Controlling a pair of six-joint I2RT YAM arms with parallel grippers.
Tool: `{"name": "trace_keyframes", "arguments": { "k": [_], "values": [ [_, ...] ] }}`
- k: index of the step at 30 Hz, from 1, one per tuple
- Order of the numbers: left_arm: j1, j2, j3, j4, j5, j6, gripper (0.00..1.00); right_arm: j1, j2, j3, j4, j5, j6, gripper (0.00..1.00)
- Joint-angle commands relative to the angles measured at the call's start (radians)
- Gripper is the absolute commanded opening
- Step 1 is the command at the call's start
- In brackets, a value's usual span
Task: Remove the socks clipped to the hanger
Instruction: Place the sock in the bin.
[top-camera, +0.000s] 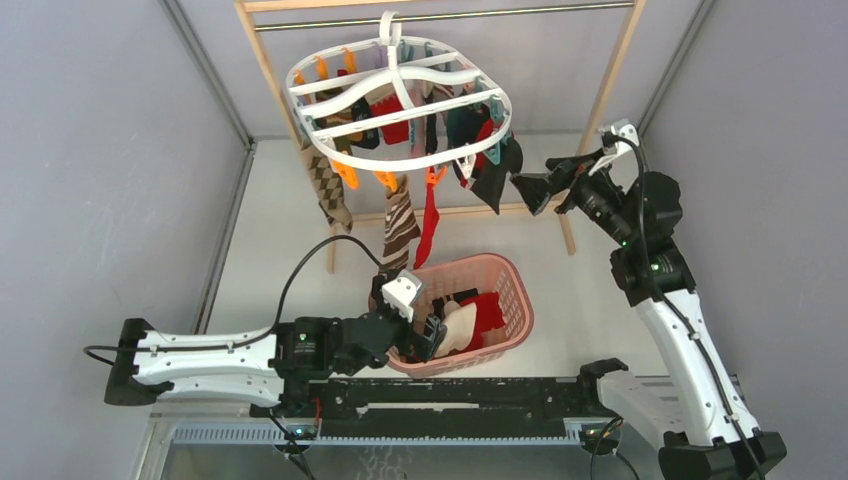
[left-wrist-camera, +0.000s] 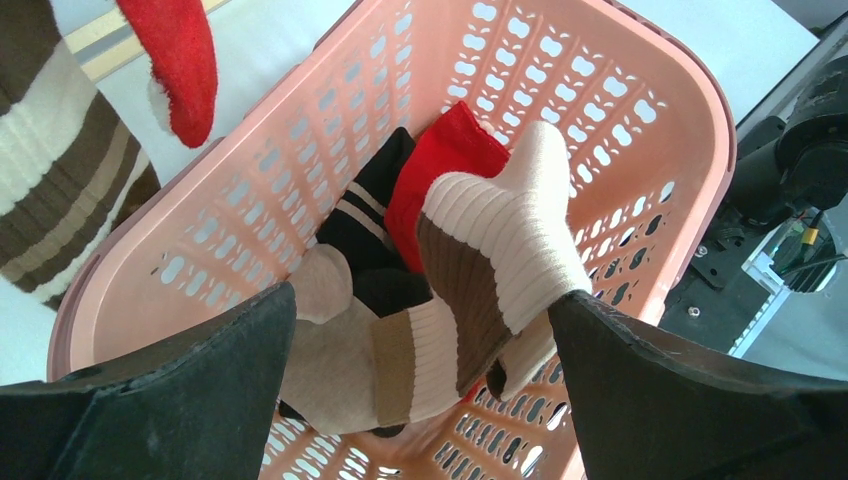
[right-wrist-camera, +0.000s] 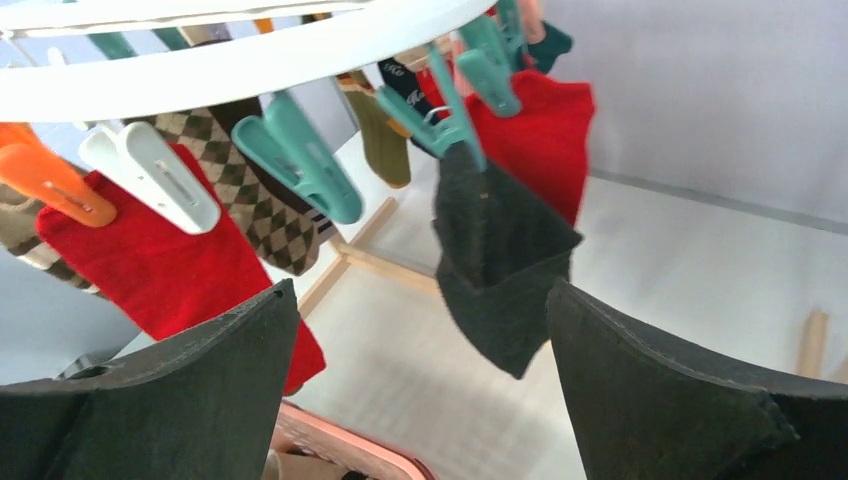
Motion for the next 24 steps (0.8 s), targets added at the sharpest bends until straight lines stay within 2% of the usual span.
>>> {"name": "trace_keyframes", "arguments": {
  "k": [1, 7, 12, 20, 22, 23, 24],
  "values": [
    [-0.011, -0.028, 0.072, 0.019, -0.018, 0.005, 1.0, 0.038, 0.039, -0.013, 0.021, -0.034, -0.057, 1.0],
    [-0.02, -0.037, 0.079, 0.006, -0.026, 0.006, 1.0, 0.075, 0.108, -0.014, 0.066, 0.14, -0.098, 1.0],
    [-0.024, -0.043, 0.081, -0.001, -0.031, 0.007, 1.0, 0.075, 0.17, -0.013, 0.175, 0.201, -0.143, 1.0],
    [-0.026, -0.046, 0.095, -0.021, -0.035, 0.013, 1.0, 0.064, 0.297, 0.011, 0.369, 0.104, -0.121, 0.99],
    [-0.026, -0.052, 0.095, -0.027, -0.038, 0.015, 1.0, 0.064, 0.332, 0.045, 0.36, 0.087, -0.118, 0.88],
    [-0.025, -0.055, 0.095, -0.03, -0.039, 0.014, 1.0, 0.063, 0.346, 0.059, 0.355, 0.076, -0.117, 0.78],
    [-0.026, -0.058, 0.095, -0.033, -0.042, 0.014, 1.0, 0.059, 0.357, 0.067, 0.355, 0.068, -0.109, 0.6]
  ]
}}
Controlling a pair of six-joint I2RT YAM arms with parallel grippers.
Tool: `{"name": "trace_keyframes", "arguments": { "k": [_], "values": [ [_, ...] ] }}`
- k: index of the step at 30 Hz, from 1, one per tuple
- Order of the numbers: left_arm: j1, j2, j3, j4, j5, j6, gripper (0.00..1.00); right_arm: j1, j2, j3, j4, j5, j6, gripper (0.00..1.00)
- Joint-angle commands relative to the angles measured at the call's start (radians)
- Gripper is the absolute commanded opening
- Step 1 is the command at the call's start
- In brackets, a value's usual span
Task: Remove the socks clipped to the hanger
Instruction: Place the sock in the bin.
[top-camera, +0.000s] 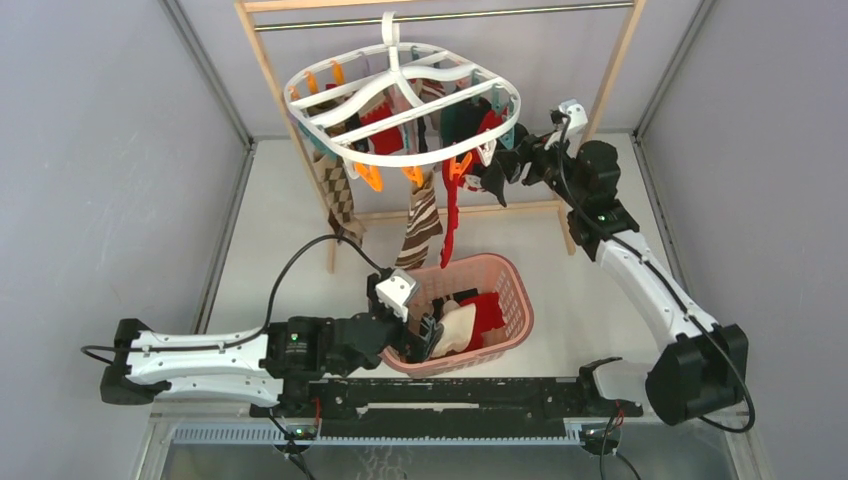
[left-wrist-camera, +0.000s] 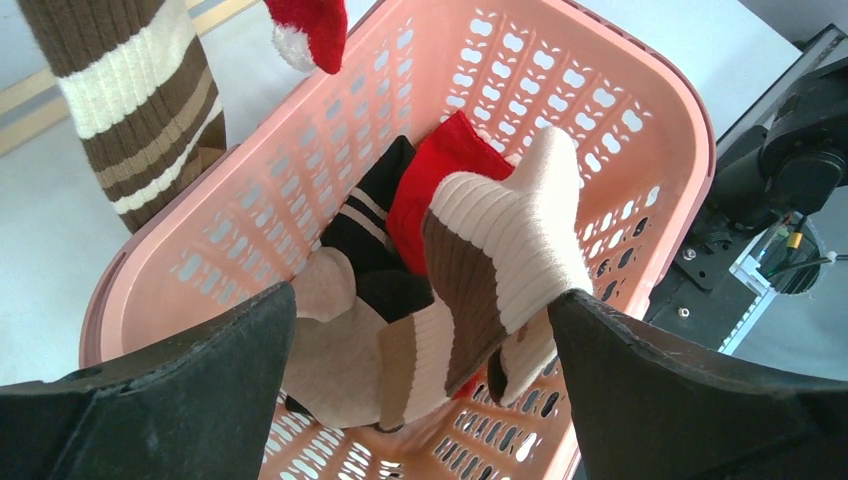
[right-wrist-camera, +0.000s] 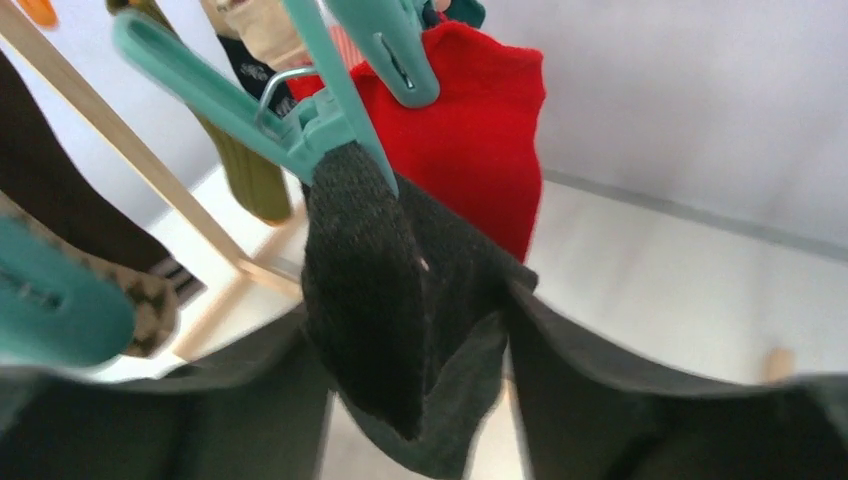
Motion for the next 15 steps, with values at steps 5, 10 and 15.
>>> {"name": "trace_keyframes", "arguments": {
  "k": [5, 10, 15],
  "values": [
    [-0.007, -0.039, 0.073, -0.01, -0.027, 0.016, 1.0, -0.015, 0.05, 0.094, 0.056, -0.009, 0.041, 0.01],
    [-0.007, -0.037, 0.075, -0.011, -0.024, 0.017, 1.0, -0.045, 0.006, 0.094, 0.029, 0.023, 0.061, 0.0],
    [-0.008, -0.024, 0.088, -0.01, -0.017, 0.022, 1.0, -0.087, -0.047, 0.093, -0.028, 0.076, 0.085, 0.0]
  ]
}}
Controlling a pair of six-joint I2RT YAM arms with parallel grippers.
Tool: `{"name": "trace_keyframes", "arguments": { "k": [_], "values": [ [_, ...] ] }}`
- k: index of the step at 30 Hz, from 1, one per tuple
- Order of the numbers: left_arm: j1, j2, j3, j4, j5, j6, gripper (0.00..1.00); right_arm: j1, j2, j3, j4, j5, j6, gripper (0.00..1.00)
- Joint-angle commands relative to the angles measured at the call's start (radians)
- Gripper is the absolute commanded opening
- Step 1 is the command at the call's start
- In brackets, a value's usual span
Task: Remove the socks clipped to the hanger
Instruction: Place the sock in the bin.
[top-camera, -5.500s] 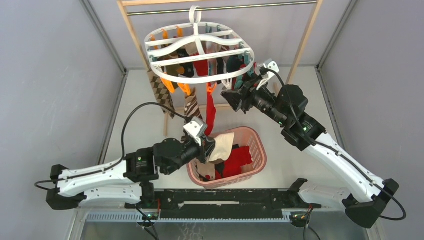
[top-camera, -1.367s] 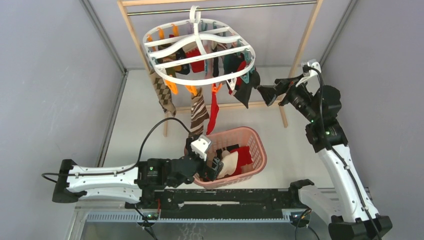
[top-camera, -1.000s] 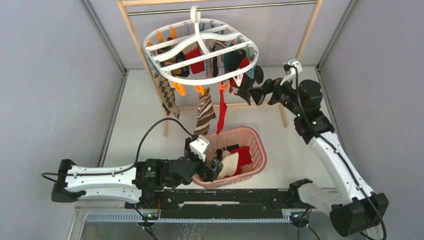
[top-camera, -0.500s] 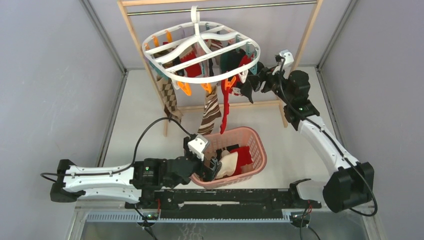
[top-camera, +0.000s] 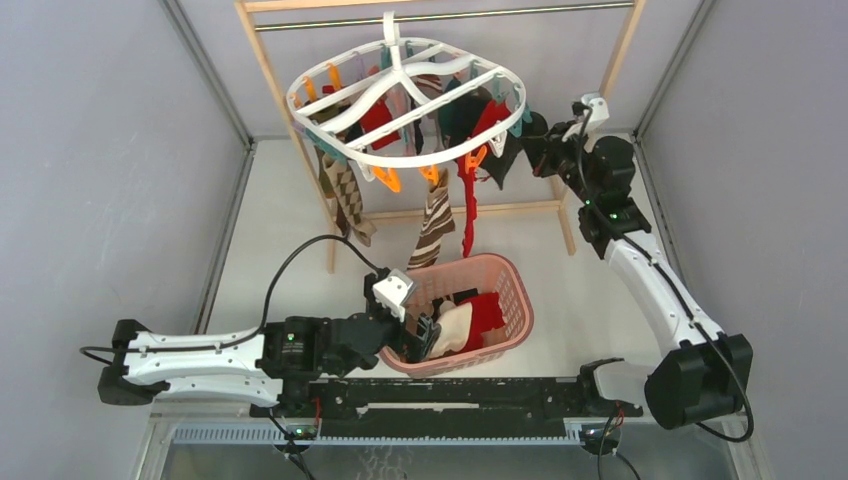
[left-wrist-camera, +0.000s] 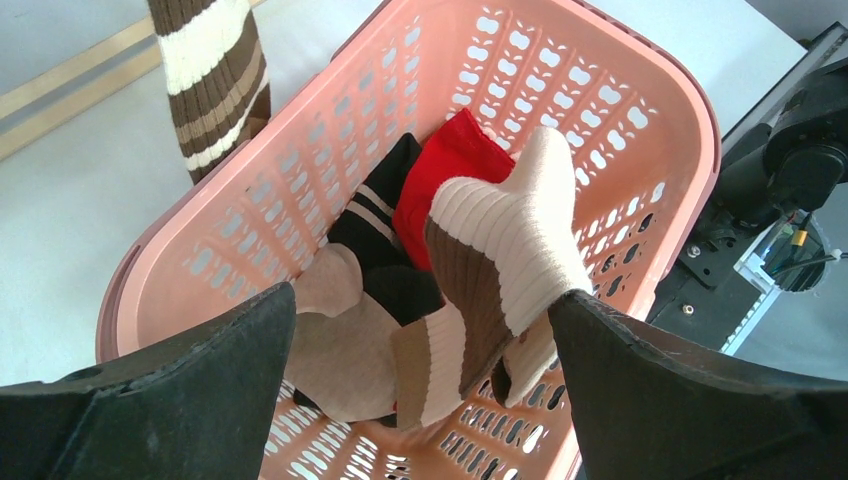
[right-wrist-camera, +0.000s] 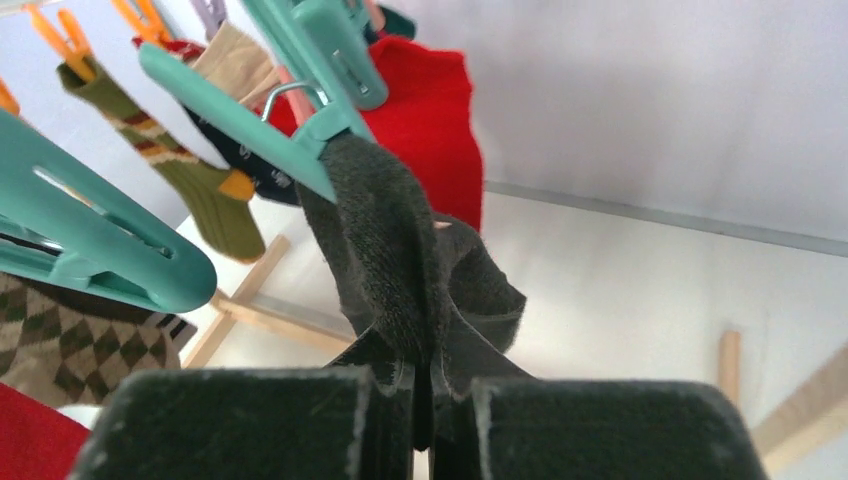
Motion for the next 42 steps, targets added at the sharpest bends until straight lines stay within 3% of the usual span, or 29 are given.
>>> {"name": "trace_keyframes", "arguments": {
  "k": [1, 18, 28, 36, 42],
  "values": [
    [-0.007, 0.001, 0.087, 0.018, -0.009, 0.021, 1.0, -0.035, -0.078, 0.05, -0.029, 0.068, 0.035, 0.0],
    [-0.017, 0.045, 0.117, 0.018, -0.005, 0.03, 1.0, -0.174, -0.132, 0.051, -0.14, 0.156, 0.118, 0.0],
    [-0.019, 0.034, 0.106, 0.029, -0.011, 0.025, 1.0, -0.186, -0.23, 0.002, -0.177, 0.046, 0.162, 0.0],
    [-0.029, 0.014, 0.104, 0.029, -0.024, 0.022, 1.0, -0.049, -0.416, -0.102, -0.239, 0.046, 0.146, 0.0],
    [-0.05, -0.001, 0.114, 0.03, -0.061, 0.016, 1.0, 0.177, -0.457, -0.105, -0.309, 0.153, 0.114, 0.0]
  ]
}}
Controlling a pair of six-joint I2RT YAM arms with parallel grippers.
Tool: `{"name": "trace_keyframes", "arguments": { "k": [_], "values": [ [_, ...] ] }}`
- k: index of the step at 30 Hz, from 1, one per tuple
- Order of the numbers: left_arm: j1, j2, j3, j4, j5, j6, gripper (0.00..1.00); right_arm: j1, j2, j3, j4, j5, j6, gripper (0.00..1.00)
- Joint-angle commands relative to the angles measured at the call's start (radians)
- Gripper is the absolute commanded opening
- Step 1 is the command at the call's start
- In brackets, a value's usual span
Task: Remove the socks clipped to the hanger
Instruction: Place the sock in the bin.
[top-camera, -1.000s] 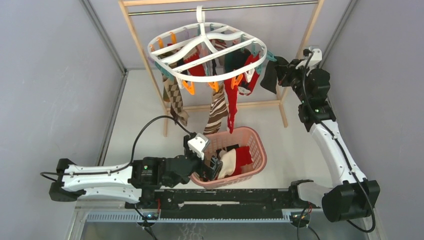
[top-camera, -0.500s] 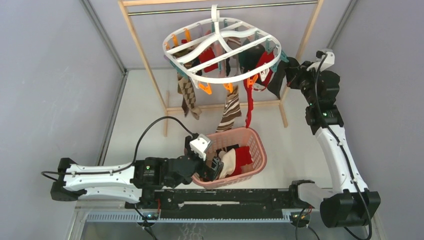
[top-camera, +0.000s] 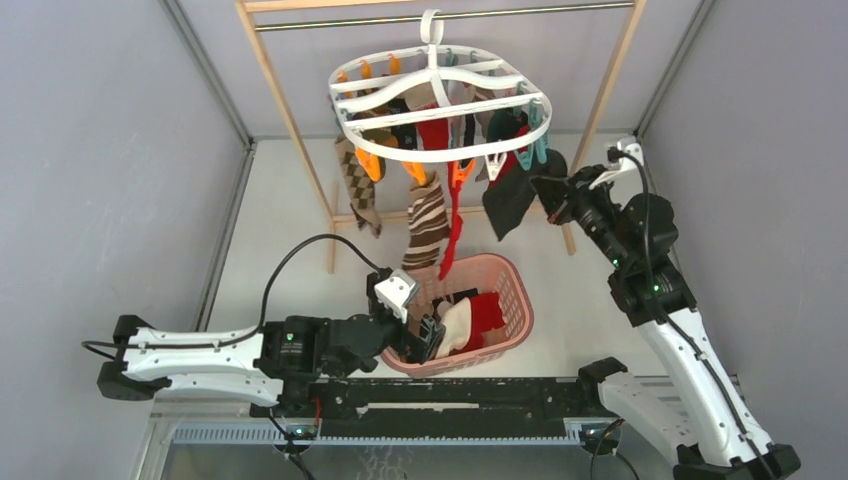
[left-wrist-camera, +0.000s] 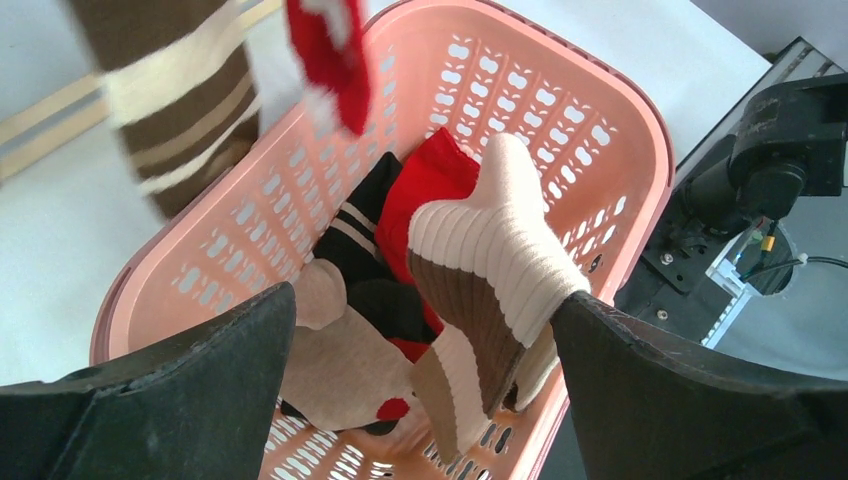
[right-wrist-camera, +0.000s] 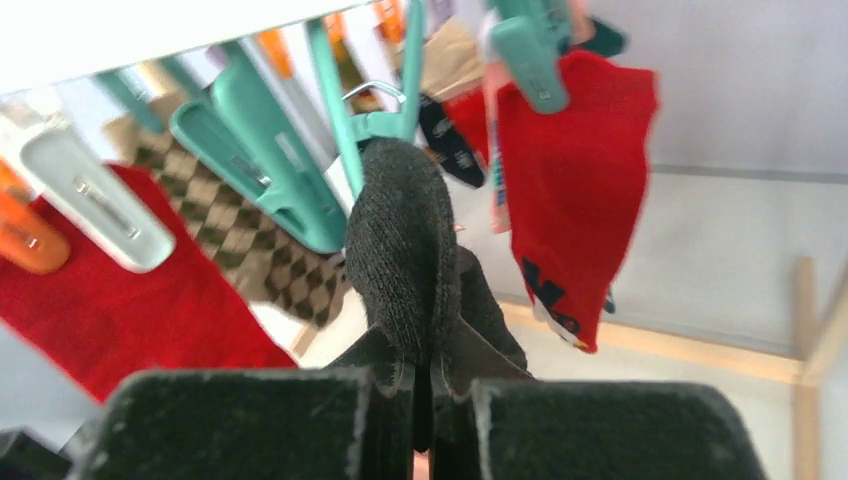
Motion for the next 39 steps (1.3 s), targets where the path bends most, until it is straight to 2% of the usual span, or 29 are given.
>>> {"name": "trace_keyframes", "arguments": {
  "k": [1, 11, 16, 21, 24, 33, 39],
  "values": [
    [-0.02, -0.027, 0.068, 0.031, -0.055, 0.007, 1.0, 0.158, -0.019, 0.001, -0.042, 0.098, -0.028, 0.0],
    [-0.066, -0.023, 0.119, 0.064, -0.126, 0.064, 1.0, 0.481, 0.06, 0.012, -0.018, 0.274, -0.043, 0.0],
    [-0.066, -0.006, 0.126, 0.144, -0.207, 0.163, 1.0, 0.57, 0.122, 0.055, -0.011, 0.288, -0.048, 0.0],
    [-0.064, 0.011, 0.11, 0.294, -0.309, 0.331, 1.0, 0.629, 0.163, 0.115, -0.028, 0.259, -0.049, 0.0],
    [-0.046, 0.012, 0.094, 0.357, -0.3, 0.379, 1.0, 0.654, 0.178, 0.148, -0.045, 0.242, -0.05, 0.0],
    [-0.015, 0.031, 0.102, 0.195, -0.205, 0.277, 1.0, 0.677, 0.178, 0.189, -0.096, 0.266, -0.065, 0.0],
    [0.085, 0.061, 0.199, -0.054, 0.047, 0.175, 1.0, 0.677, 0.188, 0.189, -0.112, 0.278, -0.071, 0.0]
  ]
}}
